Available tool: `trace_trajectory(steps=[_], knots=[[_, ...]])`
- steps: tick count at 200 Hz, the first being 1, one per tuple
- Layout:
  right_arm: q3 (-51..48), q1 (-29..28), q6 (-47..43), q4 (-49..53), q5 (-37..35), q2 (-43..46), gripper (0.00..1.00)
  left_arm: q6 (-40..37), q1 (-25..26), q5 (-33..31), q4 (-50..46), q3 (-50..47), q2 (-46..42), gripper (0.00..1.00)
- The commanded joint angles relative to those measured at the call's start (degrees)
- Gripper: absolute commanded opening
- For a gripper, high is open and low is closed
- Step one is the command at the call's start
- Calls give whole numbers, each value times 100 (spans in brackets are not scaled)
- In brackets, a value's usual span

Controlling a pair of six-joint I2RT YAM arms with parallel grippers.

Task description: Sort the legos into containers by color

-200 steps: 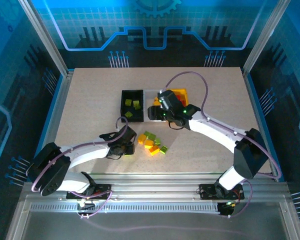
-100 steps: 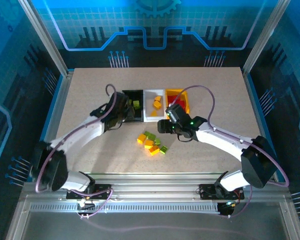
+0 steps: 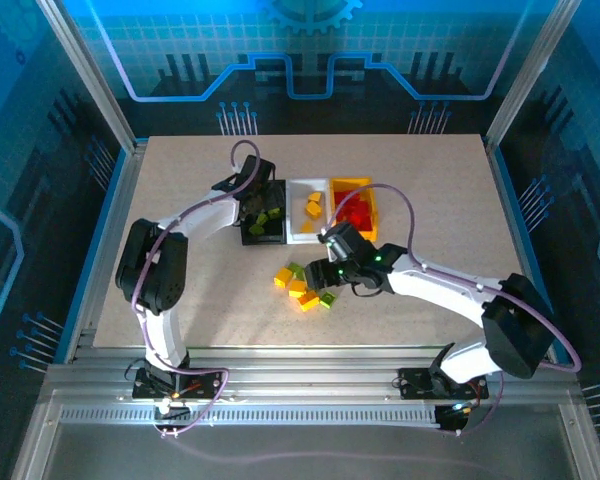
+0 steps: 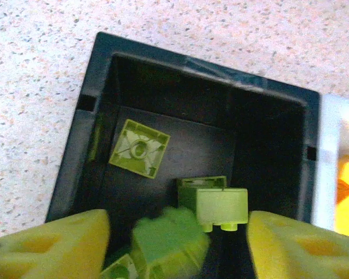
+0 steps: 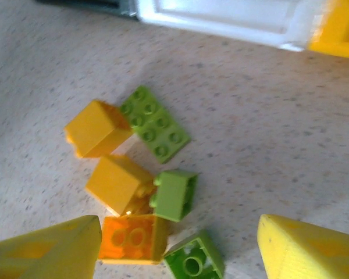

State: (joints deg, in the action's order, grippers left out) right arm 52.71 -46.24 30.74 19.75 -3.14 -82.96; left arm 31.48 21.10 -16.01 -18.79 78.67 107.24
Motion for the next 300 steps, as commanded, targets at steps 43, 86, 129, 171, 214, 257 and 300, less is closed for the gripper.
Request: trace_trajectory(steps=[43,86,129,171,214,257,300], knots=[[1571,-557,-835,8,207,-1745,75,47,380,335,154,-815,-2504,99],[2522,-650,-1135,362,-285,-2795,74,419,434,340,-58,-2448,-4615,99],[2664,-823,-1354,589,-644,-3110,69,884,439,210,-647,-3756,-6182,99],[2672,-1017,-1396,705,-1094,-3261,59,1149,428,201,-993,-4336,-6676,99],[2587,-1014,-1343,424,-1274,-2982,36,1106,428,244,-1145,-4364,-6716,99],[2378,-715,-1105,170,-1668,-1994,31,967,438,410,-1000,-4402,-6659,99],[3020,397,-402,635,-1603,-2048,31,920,538,935,-456,-4613,-6184,99]])
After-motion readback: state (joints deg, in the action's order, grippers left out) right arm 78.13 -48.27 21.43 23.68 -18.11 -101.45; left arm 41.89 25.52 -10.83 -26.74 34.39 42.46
